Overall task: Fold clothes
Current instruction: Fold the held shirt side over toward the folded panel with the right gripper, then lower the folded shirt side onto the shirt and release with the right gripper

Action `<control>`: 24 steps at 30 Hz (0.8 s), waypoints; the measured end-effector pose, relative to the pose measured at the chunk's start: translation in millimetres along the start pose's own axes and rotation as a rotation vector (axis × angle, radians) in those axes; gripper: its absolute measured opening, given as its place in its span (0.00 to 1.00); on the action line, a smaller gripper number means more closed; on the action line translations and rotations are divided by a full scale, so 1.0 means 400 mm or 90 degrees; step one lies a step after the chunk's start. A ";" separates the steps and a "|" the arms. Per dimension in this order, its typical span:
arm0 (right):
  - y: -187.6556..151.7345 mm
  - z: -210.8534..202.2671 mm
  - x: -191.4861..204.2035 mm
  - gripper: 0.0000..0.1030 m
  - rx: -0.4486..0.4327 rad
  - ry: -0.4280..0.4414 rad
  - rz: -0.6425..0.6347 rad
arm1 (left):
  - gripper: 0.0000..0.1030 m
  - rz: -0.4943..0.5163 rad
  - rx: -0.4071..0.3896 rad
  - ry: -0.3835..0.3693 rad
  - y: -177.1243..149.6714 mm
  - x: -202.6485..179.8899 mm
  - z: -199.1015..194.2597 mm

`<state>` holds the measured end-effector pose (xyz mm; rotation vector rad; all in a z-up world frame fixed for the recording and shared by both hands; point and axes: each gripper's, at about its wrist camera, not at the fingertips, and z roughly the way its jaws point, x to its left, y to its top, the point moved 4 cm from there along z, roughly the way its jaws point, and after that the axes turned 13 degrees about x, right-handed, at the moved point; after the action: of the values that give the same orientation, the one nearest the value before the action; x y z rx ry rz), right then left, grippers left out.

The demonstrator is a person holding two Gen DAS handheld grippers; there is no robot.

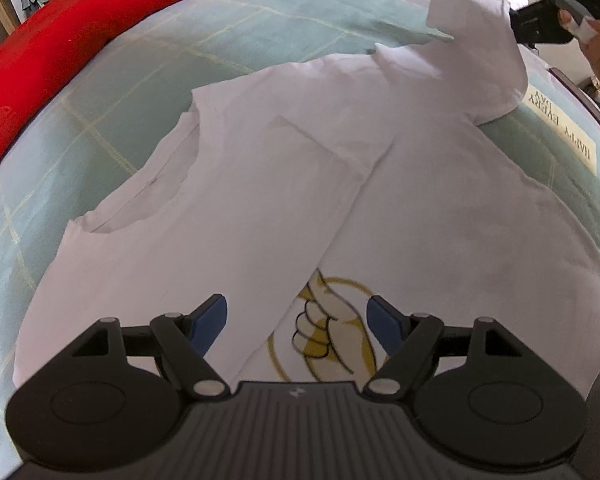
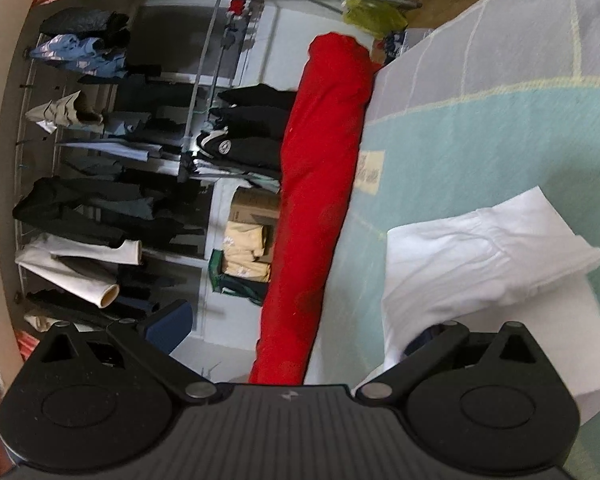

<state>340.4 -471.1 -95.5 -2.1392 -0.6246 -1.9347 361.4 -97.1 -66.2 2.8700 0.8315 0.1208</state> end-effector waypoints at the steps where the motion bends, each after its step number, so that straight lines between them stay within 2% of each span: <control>1: -0.006 0.009 0.007 1.00 0.005 0.003 -0.002 | 0.75 0.000 0.000 -0.001 -0.005 0.003 -0.001; 12: -0.075 0.108 0.077 1.00 0.058 0.027 -0.022 | 0.75 -0.005 -0.007 -0.027 -0.082 0.038 -0.026; 24: -0.166 0.222 0.122 1.00 0.110 0.031 -0.033 | 0.75 -0.051 -0.016 -0.031 -0.178 0.116 -0.050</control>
<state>394.7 -366.4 -68.2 -1.9847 -0.8141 -1.8778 360.8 -10.2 -56.6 2.8005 0.9272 0.0518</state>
